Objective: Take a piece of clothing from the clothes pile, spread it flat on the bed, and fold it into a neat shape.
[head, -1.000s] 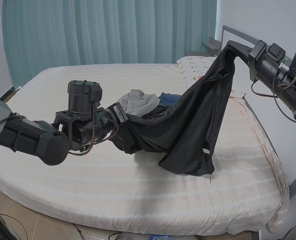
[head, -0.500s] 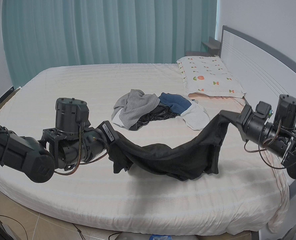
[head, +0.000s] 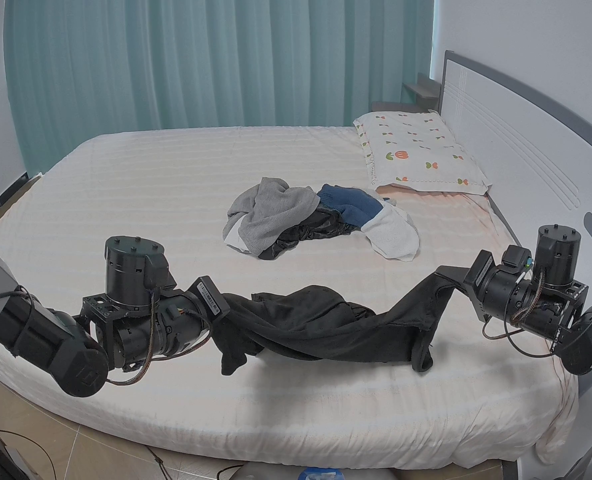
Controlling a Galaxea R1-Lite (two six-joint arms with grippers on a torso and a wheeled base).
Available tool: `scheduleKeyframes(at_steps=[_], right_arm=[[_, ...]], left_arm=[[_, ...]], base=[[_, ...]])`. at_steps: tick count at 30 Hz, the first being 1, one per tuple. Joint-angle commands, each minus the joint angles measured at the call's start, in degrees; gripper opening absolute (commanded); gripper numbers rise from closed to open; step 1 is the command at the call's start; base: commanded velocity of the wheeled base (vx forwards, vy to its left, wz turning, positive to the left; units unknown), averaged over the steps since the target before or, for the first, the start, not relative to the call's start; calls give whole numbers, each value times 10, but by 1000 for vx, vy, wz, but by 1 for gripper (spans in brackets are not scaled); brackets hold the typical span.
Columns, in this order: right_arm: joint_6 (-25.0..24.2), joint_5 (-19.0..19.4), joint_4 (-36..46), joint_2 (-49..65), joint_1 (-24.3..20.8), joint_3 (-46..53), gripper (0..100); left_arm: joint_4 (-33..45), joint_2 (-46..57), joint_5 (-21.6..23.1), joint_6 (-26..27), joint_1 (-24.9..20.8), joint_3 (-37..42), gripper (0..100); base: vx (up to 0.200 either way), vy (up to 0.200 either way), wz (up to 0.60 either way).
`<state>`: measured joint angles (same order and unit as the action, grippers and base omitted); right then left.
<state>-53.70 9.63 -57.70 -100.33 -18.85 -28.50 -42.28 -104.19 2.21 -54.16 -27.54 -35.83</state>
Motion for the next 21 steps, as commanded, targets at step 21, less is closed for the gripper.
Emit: scheduleKeyframes(at_steps=[21], right_arm=[[3, -48, 0, -22, -10, -2, 0]], left_arm=[[-1, 3, 0, -35, 21, -6, 0]], base=[[0, 86, 0]])
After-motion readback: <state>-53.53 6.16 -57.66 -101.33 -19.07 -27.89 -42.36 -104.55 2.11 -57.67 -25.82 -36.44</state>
